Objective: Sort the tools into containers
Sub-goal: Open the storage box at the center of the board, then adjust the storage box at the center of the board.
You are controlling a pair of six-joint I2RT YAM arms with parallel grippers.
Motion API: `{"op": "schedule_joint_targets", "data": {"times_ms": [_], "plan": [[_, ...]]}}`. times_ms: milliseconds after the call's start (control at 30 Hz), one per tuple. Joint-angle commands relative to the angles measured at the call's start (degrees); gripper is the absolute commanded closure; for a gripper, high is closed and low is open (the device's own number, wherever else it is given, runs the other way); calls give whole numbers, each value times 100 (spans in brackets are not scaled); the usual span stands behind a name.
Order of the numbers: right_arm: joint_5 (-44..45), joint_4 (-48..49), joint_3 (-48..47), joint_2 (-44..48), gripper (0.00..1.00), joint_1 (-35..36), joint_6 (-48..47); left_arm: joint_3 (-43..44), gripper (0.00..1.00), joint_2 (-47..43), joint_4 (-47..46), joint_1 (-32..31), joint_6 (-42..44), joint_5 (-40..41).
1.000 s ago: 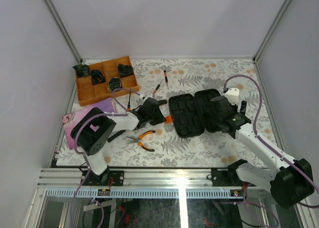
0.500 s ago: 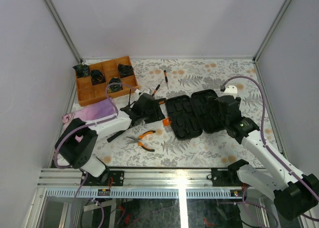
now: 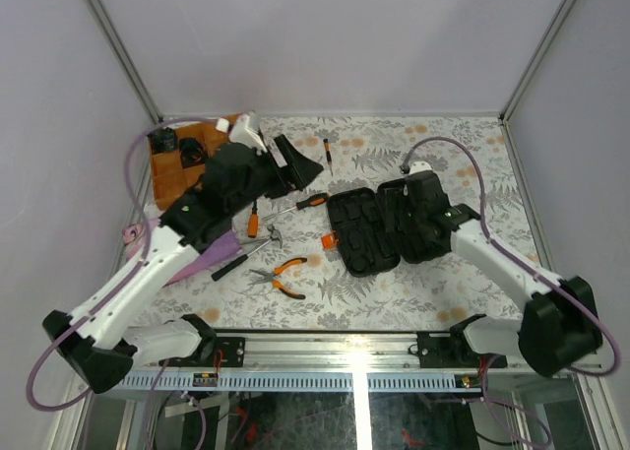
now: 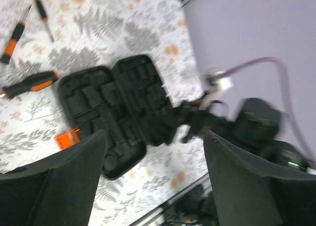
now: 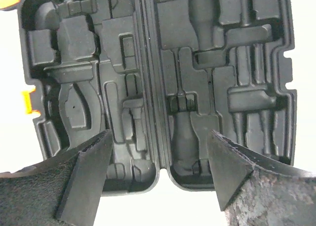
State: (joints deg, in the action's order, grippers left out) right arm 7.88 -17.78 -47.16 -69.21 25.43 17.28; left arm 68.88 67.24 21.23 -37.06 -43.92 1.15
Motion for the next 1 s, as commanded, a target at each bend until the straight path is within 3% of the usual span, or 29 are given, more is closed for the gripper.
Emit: {"op": "schedule_joint_targets", "data": {"times_ms": [0, 300, 500, 700, 967], "plan": [[-136, 108, -660, -762, 20, -22, -182, 842, 19, -397, 738, 41, -82, 223], [-221, -189, -1738, -2471, 30, -60, -596, 2554, 8, -419, 1495, 44, -312, 485], [-226, -399, -2083, -3193, 39, -156, -847, 2741, 5, -492, 1502, 47, -400, 712], [-459, -460, -2107, -3465, 44, -217, -951, 2781, 4, -499, 1506, 50, -466, 712], [-282, -642, -2070, -3614, 59, -226, -768, 2799, 4, -541, 1481, 52, -493, 736]]}}
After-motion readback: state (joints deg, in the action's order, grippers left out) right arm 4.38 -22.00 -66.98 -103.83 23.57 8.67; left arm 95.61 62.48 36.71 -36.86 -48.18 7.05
